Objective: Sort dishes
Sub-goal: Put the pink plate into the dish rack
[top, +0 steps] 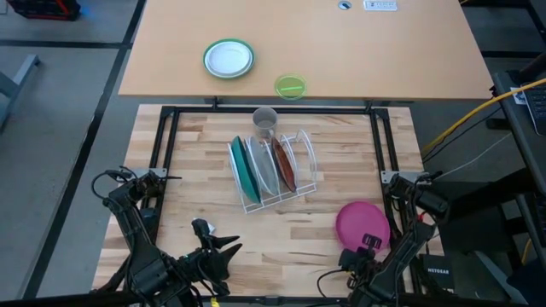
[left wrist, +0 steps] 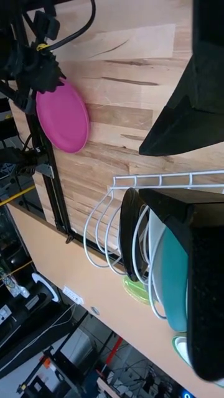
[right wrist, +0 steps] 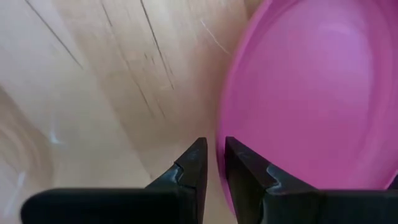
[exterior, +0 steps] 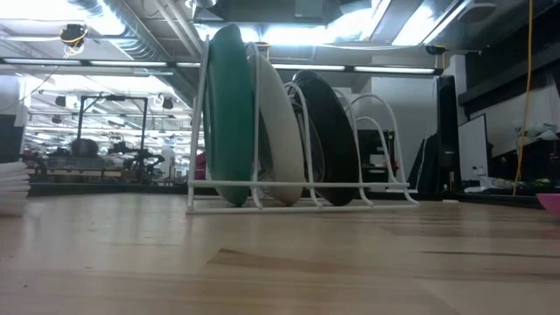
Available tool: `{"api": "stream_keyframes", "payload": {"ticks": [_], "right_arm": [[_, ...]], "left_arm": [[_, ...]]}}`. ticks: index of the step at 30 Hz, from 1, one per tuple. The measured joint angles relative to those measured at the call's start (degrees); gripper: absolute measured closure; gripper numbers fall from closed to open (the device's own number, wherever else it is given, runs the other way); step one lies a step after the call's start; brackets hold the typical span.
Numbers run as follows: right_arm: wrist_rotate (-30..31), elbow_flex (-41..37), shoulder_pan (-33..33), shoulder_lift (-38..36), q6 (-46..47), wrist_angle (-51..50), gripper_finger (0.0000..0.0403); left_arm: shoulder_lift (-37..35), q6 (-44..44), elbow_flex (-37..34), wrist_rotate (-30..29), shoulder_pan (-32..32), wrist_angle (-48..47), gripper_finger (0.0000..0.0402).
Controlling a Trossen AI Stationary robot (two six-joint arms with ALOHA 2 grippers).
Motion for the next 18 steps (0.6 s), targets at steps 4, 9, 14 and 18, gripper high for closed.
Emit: {"api": "stream_keyframes", "payload": {"ticks": [4, 9, 14, 18], "right_arm": [[0.0, 0.0, 0.0, 0.7, 0.0, -0.1, 0.0343], [0.0, -0.9, 0.0, 1.0, 0.0, 0.3, 0.0343], [-0.5, -2.8, 0.0, 1.0, 0.0, 0.5, 0.0343], [-0.5, -3.4, 0.0, 0.8, -0.1, 0.6, 0.0364]], "left_arm": [[0.0, -0.1, 0.0, 0.0, 0.0, 0.0, 0.0318], [0.0, -0.1, 0.0, 0.0, 0.0, 0.1, 0.0318], [0.0, -0.3, 0.0, 0.0, 0.0, 0.1, 0.0318], [0.0, -0.3, 0.0, 0.0, 0.0, 0.1, 0.0318]]}}
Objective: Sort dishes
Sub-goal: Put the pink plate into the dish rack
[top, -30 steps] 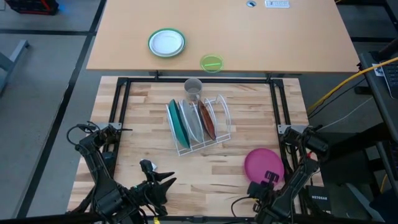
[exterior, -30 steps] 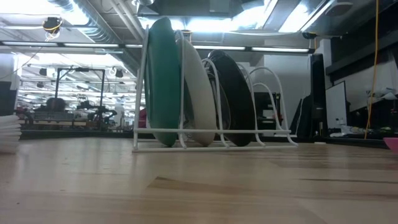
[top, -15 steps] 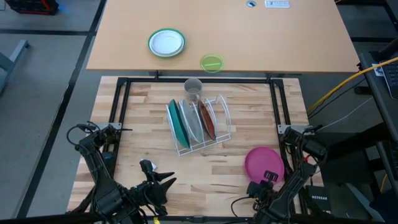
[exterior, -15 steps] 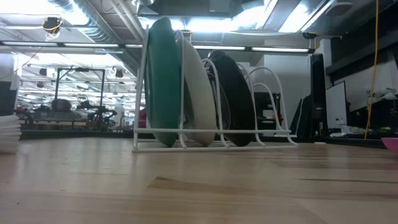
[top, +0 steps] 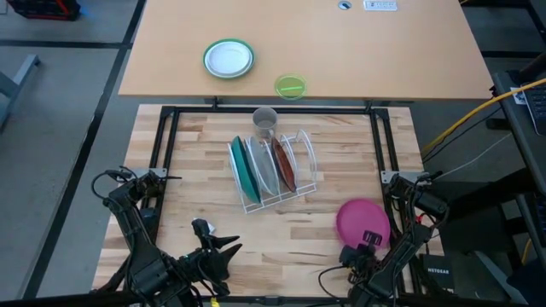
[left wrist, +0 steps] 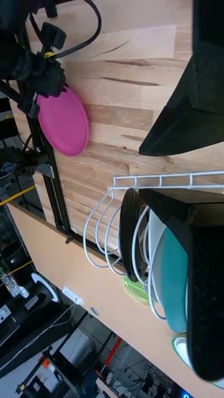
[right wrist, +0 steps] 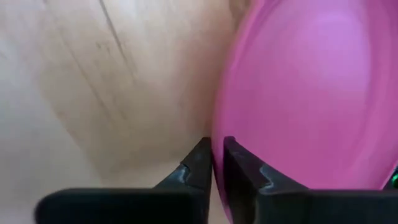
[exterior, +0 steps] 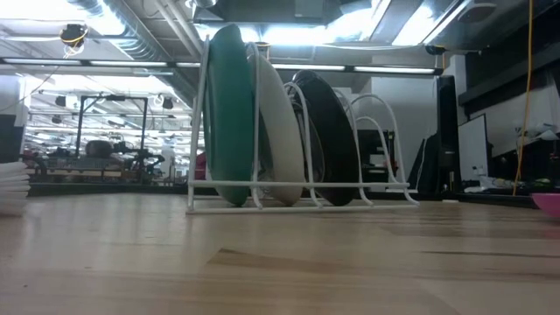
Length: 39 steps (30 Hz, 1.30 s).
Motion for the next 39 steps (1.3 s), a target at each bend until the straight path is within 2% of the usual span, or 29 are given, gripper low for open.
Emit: {"api": "stream_keyframes", "payload": {"ticks": [3, 8, 12, 21, 26, 30, 34, 39], "right_arm": [[1.7, -0.1, 0.0, 0.0, -0.8, -0.4, 0.0390], [2.7, 0.1, -0.3, 0.0, 0.0, -0.4, 0.0383], [5.1, 1.8, -0.4, 0.0, 0.2, -1.0, 0.0392], [14.1, 12.1, -0.4, 0.0, 1.0, -12.0, 0.0392], [21.9, 21.0, -0.4, 0.0, 1.0, -20.3, 0.0392], [32.8, 24.9, -0.4, -2.0, 0.1, -20.0, 0.0392], [43.6, 26.3, -0.4, -5.8, -1.7, -20.0, 0.0392], [54.0, 26.4, -0.8, -12.0, -6.2, -19.9, 0.0392]], "left_arm": [[0.0, 0.0, 0.0, 0.0, 0.0, 0.0, 0.0318], [0.0, 0.0, 0.0, 0.0, 0.0, 0.0, 0.0318], [0.0, 0.0, 0.0, 0.0, 0.0, 0.0, 0.0318], [0.0, 0.0, 0.0, 0.0, 0.0, 0.0, 0.0318], [0.0, -0.6, 0.0, 0.0, 0.0, 0.0, 0.0318], [0.0, -1.1, 0.0, 0.0, 0.0, 0.0, 0.0318], [0.0, -1.1, 0.0, 0.0, 0.0, 0.0, 0.0318], [0.0, -1.1, 0.0, 0.0, 0.0, 0.0, 0.0318]]}}
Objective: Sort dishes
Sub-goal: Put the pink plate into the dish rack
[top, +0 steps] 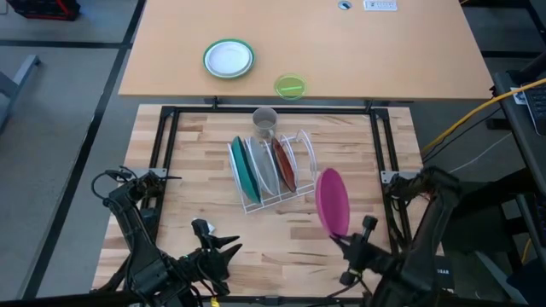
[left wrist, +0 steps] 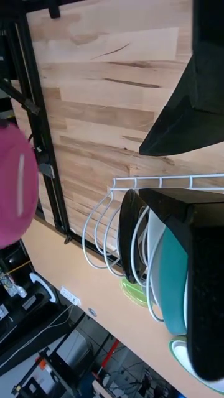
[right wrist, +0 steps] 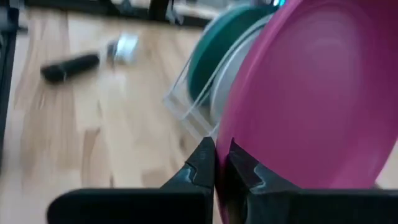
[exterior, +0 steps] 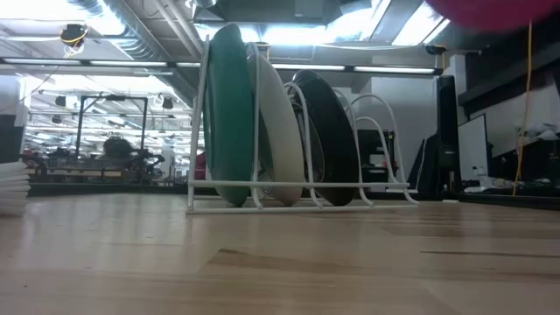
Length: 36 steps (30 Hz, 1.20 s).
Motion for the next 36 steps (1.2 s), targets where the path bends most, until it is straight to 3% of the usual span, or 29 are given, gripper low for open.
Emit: {"api": "stream_keyframes", "payload": {"ticks": [7, 14, 19, 25, 31, 36], "right_arm": [[8.0, 0.0, -5.7, -7.3, -7.9, 0.0, 0.0392], [7.3, 0.0, -14.6, -10.7, -14.7, 0.4, 0.0392], [1.6, 0.0, -19.4, -10.7, -25.4, 7.6, 0.0392], [-5.6, 0.0, -23.0, -10.7, -48.6, 26.4, 0.0392], [-15.0, 0.0, -27.8, -10.7, -61.6, 36.0, 0.0392], [-22.0, 0.0, -32.5, -11.0, -67.5, 40.6, 0.0391]], "left_arm": [[0.0, -0.3, 0.0, 0.0, 0.0, 0.0, 0.0318], [0.0, -0.3, 0.0, 0.0, 0.1, 0.0, 0.0318], [0.0, 0.2, -0.3, -2.8, 1.5, 0.3, 0.0318], [0.0, -1.7, -6.0, -8.8, 6.1, 0.9, 0.0318], [0.0, -10.8, -15.3, -5.2, 10.7, 2.0, 0.0318], [0.0, -8.2, -21.5, 1.6, 12.2, 10.8, 0.0318]]}}
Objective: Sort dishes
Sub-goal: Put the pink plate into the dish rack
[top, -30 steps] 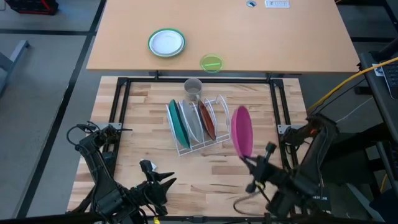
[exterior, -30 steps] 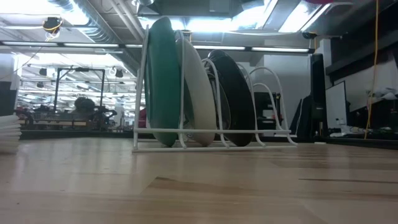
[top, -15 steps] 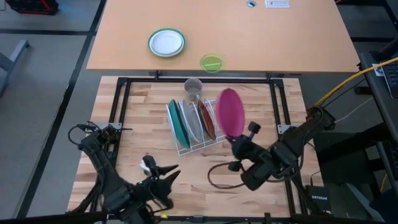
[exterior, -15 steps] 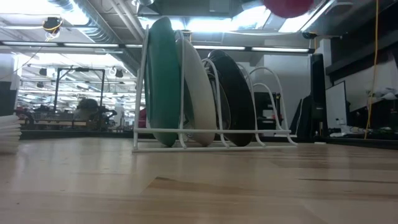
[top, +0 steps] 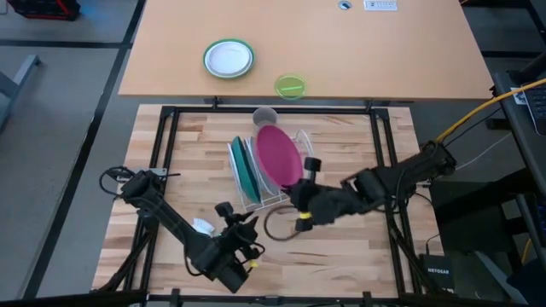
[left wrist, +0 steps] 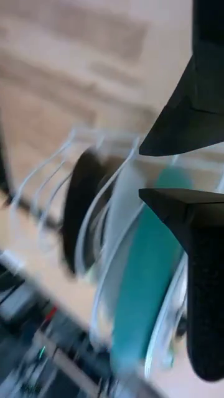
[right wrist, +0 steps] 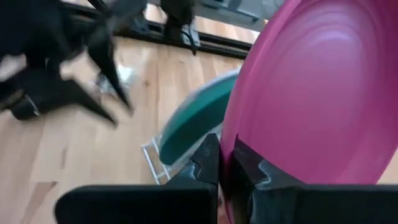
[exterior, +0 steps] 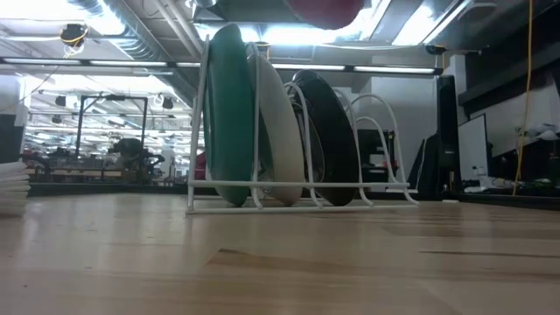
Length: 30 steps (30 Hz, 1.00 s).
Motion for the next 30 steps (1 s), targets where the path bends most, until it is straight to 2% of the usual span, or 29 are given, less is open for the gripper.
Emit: {"api": "stream_keyframes", "payload": {"ticks": [4, 8, 11, 15, 22, 27, 30], "right_arm": [[-7.6, 0.0, -4.4, -1.1, -4.6, 4.6, 0.0392], [-16.6, 0.0, -8.3, -2.7, -8.7, 9.0, 0.0392], [-20.4, 0.0, -10.7, -4.1, -10.0, 9.4, 0.0392], [-20.6, 0.0, -12.9, -6.4, -10.8, 6.6, 0.0392], [-18.2, 0.0, -14.7, -10.8, -11.3, 0.1, 0.0392], [-15.3, 0.0, -14.7, -13.0, -11.3, -5.7, 0.0392], [-14.8, 0.0, -14.7, -14.4, -11.3, -8.6, 0.0392]], "left_arm": [[0.0, 13.0, -3.0, 11.5, 0.0, 13.6, 0.0318], [0.0, 30.9, -6.5, 25.0, -0.7, 33.4, 0.0318], [0.0, 42.2, -9.5, 31.9, -0.8, 48.4, 0.0318], [-0.5, 48.5, -11.8, 33.4, 0.5, 57.8, 0.0318], [-5.1, 52.0, -15.1, 33.4, 5.8, 58.9, 0.0318], [-12.0, 53.2, -21.6, 34.0, 10.1, 60.7, 0.0318], [-18.2, 53.0, -28.1, 34.2, 12.4, 62.9, 0.0318]]}}
